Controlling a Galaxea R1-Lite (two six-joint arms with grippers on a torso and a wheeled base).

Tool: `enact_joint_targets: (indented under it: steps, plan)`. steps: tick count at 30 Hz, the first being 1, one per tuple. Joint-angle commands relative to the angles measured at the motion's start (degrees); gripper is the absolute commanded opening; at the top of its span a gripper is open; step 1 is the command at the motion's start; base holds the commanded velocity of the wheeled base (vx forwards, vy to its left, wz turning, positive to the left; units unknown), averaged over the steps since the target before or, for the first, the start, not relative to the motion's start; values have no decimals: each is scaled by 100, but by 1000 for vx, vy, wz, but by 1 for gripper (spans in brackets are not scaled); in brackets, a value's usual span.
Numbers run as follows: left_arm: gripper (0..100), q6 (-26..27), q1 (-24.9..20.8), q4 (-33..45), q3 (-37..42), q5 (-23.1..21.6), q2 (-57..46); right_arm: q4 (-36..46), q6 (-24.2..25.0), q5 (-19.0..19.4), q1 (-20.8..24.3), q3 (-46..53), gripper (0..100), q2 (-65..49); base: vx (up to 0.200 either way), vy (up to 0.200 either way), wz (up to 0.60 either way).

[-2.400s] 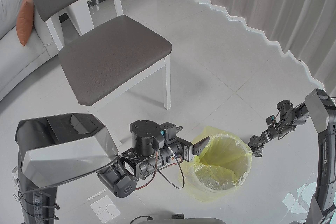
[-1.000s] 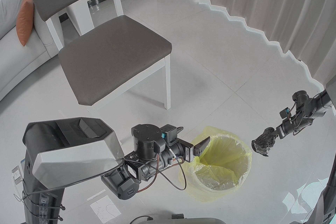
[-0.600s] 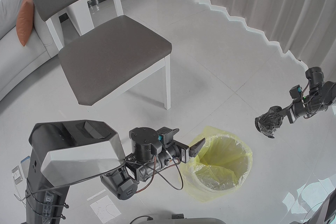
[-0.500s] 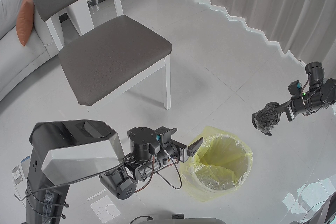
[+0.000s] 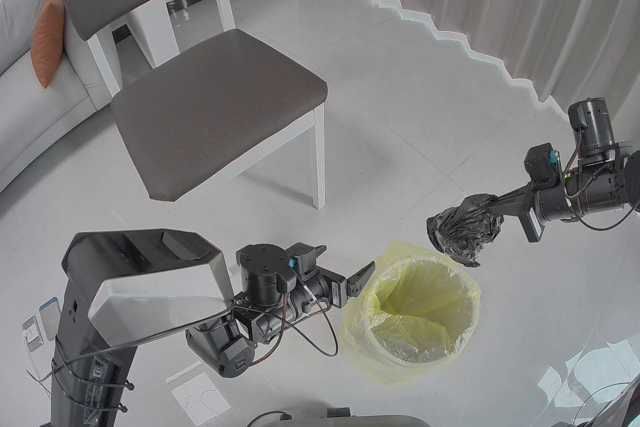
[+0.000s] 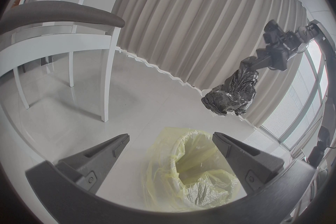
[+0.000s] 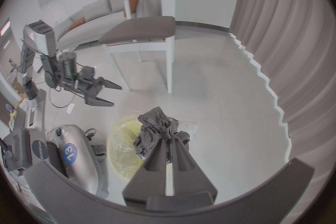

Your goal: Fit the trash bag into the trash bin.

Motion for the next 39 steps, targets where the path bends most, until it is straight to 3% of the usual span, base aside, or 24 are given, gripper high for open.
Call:
enact_joint_targets:
  steps: [1,10,28,39]
  plan:
    - [100,-2,25,-10,-27,2,92,-49,4,-14,349,307,0,-196,0,0,0]
    - [100,-11,86,-19,-80,11,48,-101,4,-155,683,966,0,-38,0,0,0]
    - [100,-11,218,-318,-18,64,84,-866,48,-401,929,1397,0,1052,0,0,0]
    - [100,-11,227,-414,-9,64,92,-1297,180,-401,780,1221,0,1729,0,0,0]
